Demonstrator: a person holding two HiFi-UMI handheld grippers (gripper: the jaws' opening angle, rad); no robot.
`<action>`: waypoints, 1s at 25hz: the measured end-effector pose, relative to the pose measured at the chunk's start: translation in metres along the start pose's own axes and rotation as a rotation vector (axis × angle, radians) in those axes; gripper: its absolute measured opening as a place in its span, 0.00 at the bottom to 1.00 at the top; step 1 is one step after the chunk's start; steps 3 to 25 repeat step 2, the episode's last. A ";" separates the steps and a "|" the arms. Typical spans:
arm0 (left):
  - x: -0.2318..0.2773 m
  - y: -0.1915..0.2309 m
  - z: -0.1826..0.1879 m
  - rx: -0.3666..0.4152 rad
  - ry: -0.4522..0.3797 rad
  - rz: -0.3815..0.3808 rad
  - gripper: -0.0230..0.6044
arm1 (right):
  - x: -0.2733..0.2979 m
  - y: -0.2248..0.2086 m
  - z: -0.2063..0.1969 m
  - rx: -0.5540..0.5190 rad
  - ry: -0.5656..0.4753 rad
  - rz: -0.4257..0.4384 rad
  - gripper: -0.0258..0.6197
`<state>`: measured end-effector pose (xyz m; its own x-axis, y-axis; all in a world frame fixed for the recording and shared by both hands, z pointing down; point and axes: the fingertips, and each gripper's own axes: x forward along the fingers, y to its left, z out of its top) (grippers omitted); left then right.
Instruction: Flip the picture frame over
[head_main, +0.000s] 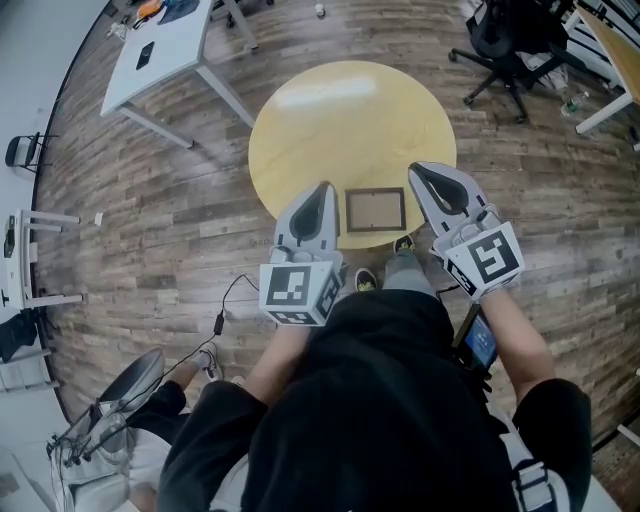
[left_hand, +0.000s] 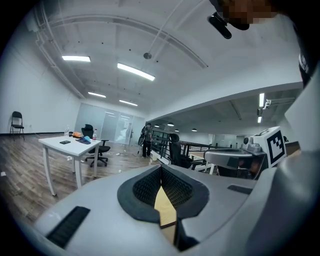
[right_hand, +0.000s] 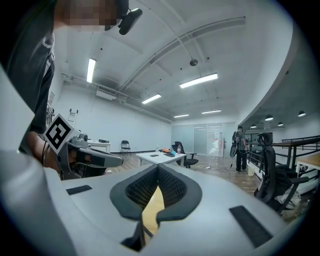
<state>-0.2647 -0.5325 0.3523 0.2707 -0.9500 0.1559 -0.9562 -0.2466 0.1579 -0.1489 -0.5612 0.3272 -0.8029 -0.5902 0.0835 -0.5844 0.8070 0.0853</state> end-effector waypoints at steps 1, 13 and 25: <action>0.000 0.001 -0.001 -0.002 0.003 0.001 0.07 | 0.001 0.001 0.000 -0.003 0.002 0.003 0.07; 0.000 0.002 -0.001 -0.005 0.006 0.003 0.07 | 0.002 0.001 -0.001 -0.005 0.004 0.005 0.07; 0.000 0.002 -0.001 -0.005 0.006 0.003 0.07 | 0.002 0.001 -0.001 -0.005 0.004 0.005 0.07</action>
